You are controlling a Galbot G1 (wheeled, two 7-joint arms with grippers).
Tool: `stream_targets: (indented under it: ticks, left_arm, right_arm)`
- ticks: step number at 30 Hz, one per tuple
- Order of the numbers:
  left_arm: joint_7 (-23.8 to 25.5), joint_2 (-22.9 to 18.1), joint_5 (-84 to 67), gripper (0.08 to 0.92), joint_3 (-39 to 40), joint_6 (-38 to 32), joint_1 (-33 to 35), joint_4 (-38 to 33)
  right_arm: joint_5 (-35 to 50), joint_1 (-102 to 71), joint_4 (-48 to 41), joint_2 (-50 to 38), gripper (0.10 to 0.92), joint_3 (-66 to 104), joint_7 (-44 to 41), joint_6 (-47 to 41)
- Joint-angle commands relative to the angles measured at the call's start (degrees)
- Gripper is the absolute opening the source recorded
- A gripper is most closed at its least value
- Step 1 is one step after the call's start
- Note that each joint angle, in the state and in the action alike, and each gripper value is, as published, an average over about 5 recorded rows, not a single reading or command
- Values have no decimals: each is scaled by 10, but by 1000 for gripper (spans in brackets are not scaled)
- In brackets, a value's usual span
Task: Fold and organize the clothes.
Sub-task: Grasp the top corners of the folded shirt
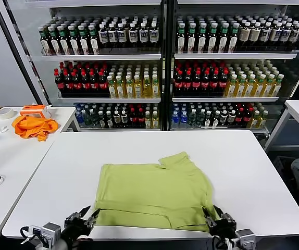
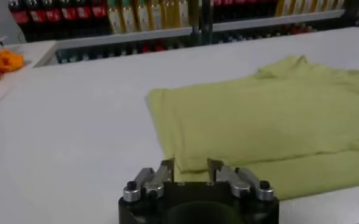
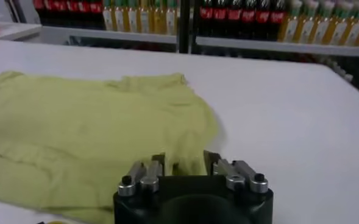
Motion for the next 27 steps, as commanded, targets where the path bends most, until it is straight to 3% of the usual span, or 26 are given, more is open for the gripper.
stream_targets:
  ticks: [1,6,11,27]
  left_arm:
    - [34,30,-32,554,-12,-41,-94,45]
    - [54,38,-51,701,36,-46,-218,155]
    - [61,34,-41,809,93,-34,-303,228]
    - [124,13,-36,822,199,-68,-452,408]
  right_arm:
    - [66,125,-19,-11,646,8,15,-23]
    - [92,266,-109,7,783,-79,25,-40]
    - [94,375,-205,40,821,-143,26,-42]
    - [54,547,-475,160,823,-233,52,-1]
